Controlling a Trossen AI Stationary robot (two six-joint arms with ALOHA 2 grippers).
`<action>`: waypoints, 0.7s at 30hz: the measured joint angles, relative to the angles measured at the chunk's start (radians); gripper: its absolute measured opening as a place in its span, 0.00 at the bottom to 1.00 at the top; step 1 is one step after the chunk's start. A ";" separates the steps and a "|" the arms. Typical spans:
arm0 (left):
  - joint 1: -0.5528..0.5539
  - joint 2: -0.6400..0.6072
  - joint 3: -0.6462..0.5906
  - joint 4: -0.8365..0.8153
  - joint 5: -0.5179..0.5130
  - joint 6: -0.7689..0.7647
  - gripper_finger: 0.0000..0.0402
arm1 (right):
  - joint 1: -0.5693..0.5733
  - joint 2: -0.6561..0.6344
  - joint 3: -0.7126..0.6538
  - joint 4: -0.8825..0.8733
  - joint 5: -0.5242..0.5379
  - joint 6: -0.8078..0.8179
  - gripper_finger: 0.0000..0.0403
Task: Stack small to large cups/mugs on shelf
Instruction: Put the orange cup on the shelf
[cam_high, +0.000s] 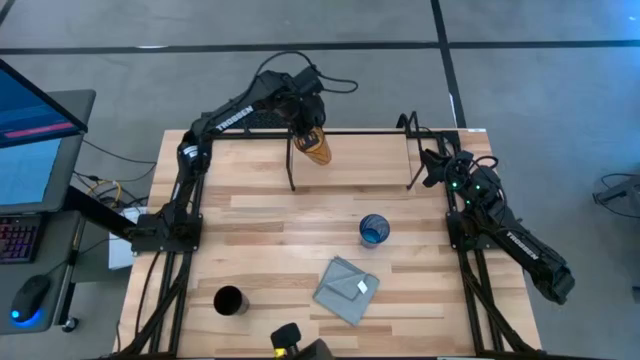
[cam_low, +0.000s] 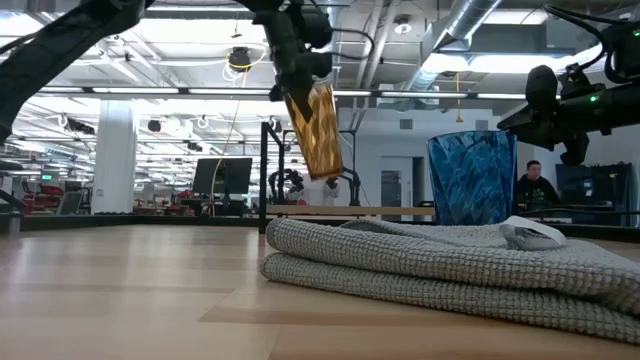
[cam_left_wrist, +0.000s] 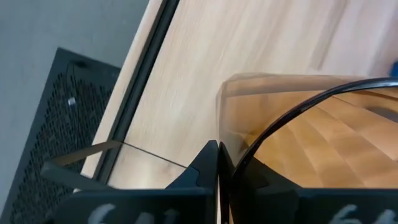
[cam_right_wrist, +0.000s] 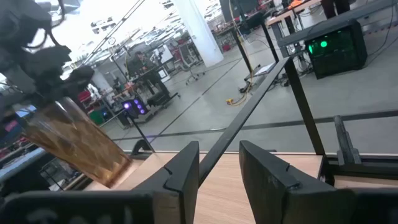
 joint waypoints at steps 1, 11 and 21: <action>-0.002 0.011 0.000 -0.002 -0.009 -0.006 0.00 | 0.000 0.000 0.000 0.000 0.000 0.000 0.34; 0.004 0.077 0.000 -0.042 -0.041 -0.054 0.00 | 0.000 0.000 0.000 0.000 0.000 -0.005 0.34; 0.018 0.082 0.000 -0.013 -0.044 -0.064 0.00 | 0.000 0.000 0.000 0.000 0.000 -0.008 0.34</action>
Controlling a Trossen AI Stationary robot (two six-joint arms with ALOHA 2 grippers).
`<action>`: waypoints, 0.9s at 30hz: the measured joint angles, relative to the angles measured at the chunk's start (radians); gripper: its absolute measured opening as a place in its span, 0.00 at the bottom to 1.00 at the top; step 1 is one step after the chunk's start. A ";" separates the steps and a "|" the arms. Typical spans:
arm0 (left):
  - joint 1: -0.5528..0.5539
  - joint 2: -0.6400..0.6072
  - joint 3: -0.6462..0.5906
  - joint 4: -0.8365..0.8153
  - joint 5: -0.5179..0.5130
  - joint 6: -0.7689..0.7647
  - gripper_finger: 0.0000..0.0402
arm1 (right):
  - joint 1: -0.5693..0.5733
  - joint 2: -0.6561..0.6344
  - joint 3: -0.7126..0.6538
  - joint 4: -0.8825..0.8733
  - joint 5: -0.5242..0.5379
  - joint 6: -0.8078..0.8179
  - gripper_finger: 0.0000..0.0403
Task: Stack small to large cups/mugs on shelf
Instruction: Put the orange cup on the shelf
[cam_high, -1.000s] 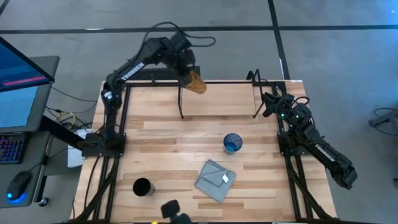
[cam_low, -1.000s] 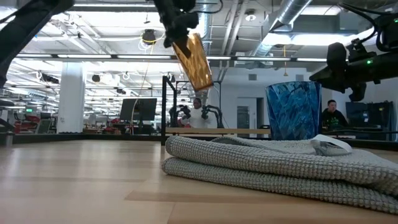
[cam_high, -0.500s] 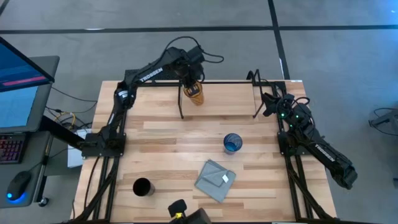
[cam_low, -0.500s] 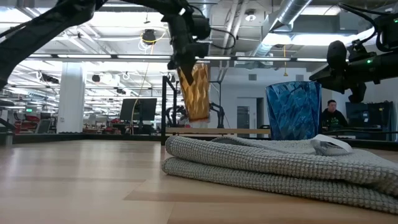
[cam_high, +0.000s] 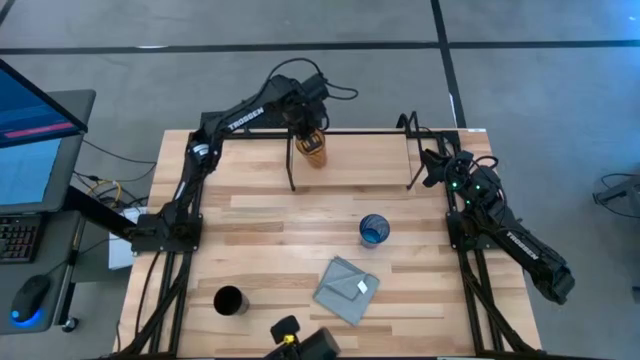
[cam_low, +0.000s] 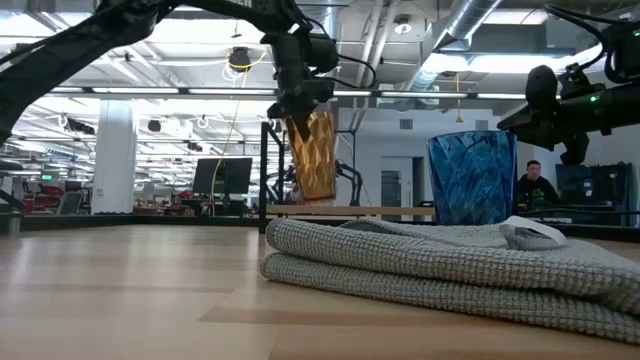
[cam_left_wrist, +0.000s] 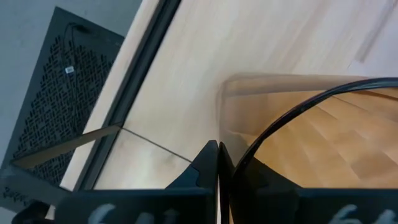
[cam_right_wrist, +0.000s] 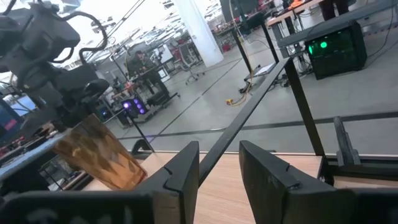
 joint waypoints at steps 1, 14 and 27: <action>0.003 0.003 0.000 0.000 -0.001 -0.001 0.00 | 0.000 0.000 0.000 0.000 0.000 0.000 0.34; 0.015 0.007 0.000 0.014 0.003 -0.031 0.08 | 0.000 0.000 0.000 0.000 0.000 -0.001 0.34; 0.010 0.007 0.000 0.015 0.018 -0.010 0.17 | 0.000 0.000 0.000 0.000 0.000 -0.002 0.34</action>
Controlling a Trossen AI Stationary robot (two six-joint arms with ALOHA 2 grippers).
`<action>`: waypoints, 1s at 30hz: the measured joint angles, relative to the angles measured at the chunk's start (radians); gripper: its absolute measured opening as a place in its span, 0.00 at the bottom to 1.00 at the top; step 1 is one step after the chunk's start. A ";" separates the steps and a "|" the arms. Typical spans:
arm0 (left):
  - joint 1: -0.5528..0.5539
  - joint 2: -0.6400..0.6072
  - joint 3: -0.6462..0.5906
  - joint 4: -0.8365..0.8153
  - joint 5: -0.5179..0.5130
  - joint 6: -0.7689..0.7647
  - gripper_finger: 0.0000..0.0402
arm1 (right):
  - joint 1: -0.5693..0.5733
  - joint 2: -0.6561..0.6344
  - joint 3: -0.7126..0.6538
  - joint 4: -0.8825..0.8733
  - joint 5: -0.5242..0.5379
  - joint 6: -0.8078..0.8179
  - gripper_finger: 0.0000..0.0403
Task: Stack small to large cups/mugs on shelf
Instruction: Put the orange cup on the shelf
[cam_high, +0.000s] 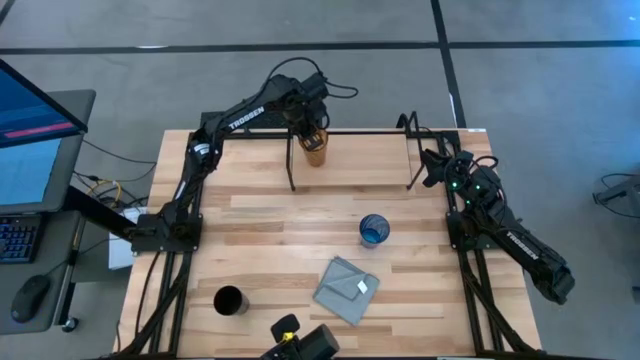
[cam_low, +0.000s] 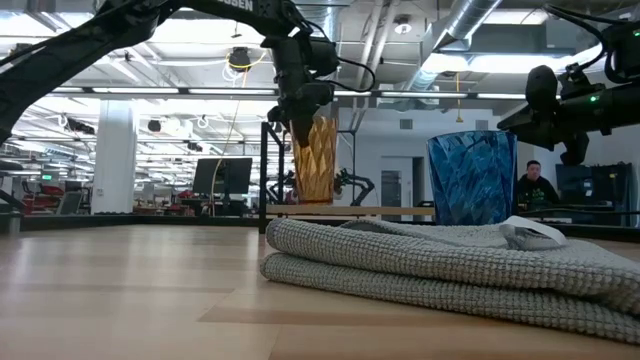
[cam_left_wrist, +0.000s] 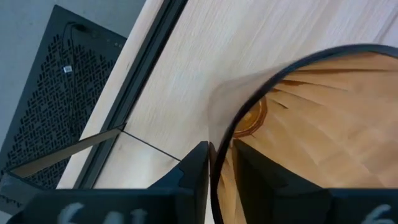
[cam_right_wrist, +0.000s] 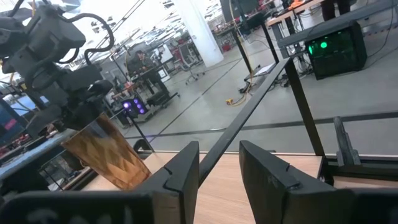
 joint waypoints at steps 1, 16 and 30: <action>0.000 0.000 0.000 0.000 0.007 0.000 0.19 | 0.000 0.000 0.000 0.000 0.000 0.000 0.34; 0.000 0.000 0.010 0.034 -0.128 0.003 0.35 | 0.000 0.000 0.000 0.000 0.000 0.000 0.34; 0.011 -0.034 0.020 0.071 -0.014 0.007 0.35 | 0.000 0.000 0.000 0.000 0.000 0.000 0.34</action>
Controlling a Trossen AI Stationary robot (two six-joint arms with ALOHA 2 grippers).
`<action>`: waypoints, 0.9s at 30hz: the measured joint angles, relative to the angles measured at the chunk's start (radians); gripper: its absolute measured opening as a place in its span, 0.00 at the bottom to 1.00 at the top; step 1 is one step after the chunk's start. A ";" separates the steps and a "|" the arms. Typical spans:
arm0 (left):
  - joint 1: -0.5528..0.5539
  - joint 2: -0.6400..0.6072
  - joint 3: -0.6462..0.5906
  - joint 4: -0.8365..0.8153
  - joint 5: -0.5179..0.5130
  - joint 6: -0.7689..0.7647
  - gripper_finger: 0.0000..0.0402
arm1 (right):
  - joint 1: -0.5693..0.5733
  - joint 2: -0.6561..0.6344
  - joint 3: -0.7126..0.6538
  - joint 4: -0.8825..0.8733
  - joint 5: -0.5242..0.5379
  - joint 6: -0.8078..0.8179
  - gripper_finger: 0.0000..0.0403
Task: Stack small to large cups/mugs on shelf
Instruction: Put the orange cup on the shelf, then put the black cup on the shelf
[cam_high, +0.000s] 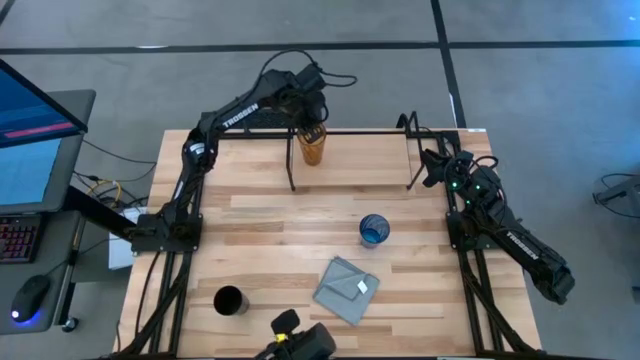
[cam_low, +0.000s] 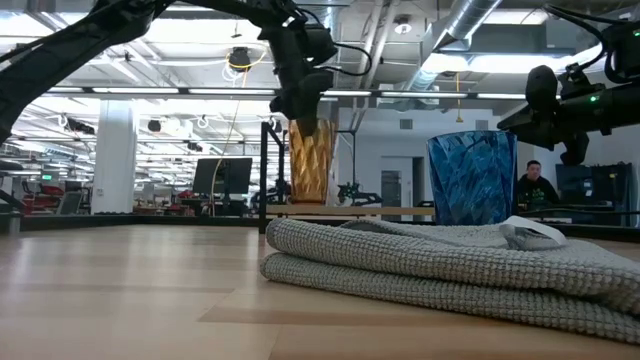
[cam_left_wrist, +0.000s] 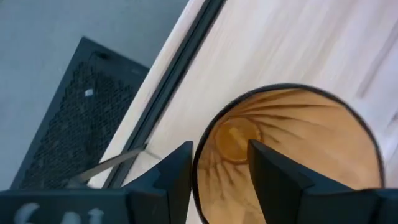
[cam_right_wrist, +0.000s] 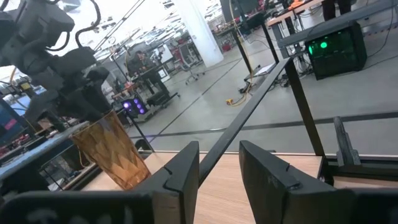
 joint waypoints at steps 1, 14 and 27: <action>-0.002 0.000 0.000 0.013 0.009 0.000 0.35 | 0.000 0.000 0.000 0.000 0.000 0.000 0.34; 0.013 -0.081 0.000 0.095 0.039 0.000 0.35 | 0.000 0.000 0.000 0.000 0.000 0.001 0.34; 0.007 -0.389 -0.003 0.297 -0.013 0.025 0.35 | 0.000 0.000 0.000 0.000 0.000 0.001 0.34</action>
